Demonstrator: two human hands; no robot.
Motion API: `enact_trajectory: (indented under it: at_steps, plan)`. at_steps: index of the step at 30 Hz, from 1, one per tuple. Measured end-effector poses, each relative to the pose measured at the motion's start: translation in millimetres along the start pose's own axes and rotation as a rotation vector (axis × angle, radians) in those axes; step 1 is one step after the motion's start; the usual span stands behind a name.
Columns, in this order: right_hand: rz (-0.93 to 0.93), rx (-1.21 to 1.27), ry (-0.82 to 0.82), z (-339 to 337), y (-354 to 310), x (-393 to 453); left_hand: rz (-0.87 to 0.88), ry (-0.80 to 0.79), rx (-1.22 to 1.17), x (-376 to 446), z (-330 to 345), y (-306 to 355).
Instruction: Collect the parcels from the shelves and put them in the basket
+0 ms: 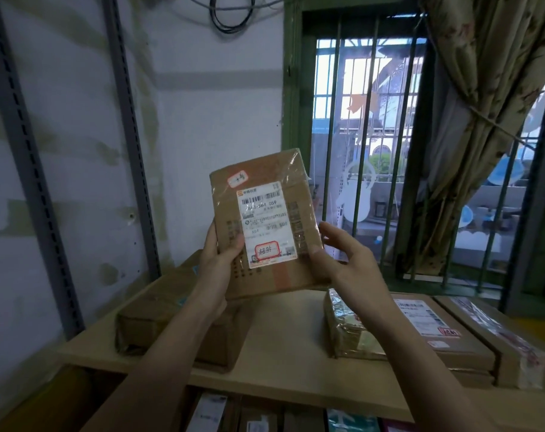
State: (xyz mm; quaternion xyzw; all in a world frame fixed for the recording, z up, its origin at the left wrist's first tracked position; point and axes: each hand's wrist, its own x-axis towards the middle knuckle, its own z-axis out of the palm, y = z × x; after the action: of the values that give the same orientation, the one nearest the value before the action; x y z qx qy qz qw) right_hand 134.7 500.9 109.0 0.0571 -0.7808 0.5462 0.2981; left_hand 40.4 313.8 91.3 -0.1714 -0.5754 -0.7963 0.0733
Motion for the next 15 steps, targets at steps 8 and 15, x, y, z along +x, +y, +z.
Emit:
enact_trajectory:
  at_steps: [8, 15]
  plan:
    - [0.056, 0.224, -0.064, 15.3, 11.7, -4.5, 0.117, -0.036, 0.105, -13.1, -0.9, 10.1]
    - [0.042, 0.202, -0.005, 25.7, 20.8, -12.2, 0.069, -0.022, 0.125, -23.6, -8.6, 13.4]
